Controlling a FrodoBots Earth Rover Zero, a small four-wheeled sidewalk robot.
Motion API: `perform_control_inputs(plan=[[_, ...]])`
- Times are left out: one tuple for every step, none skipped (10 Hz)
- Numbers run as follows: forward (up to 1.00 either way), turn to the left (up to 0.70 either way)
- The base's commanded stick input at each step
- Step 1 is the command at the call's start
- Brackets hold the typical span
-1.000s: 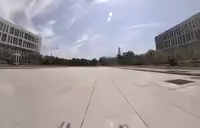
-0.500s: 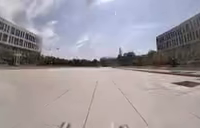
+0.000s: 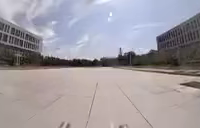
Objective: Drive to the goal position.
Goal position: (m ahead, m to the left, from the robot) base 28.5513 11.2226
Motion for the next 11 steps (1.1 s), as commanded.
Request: perform_control_inputs(plan=[[0.7, 0.0], [0.7, 0.0], [0.7, 0.0], [0.7, 0.0], [0.7, 0.0], [0.7, 0.0], [0.7, 0.0], [0.7, 0.0], [0.7, 0.0], [0.7, 0.0], [0.7, 0.0]])
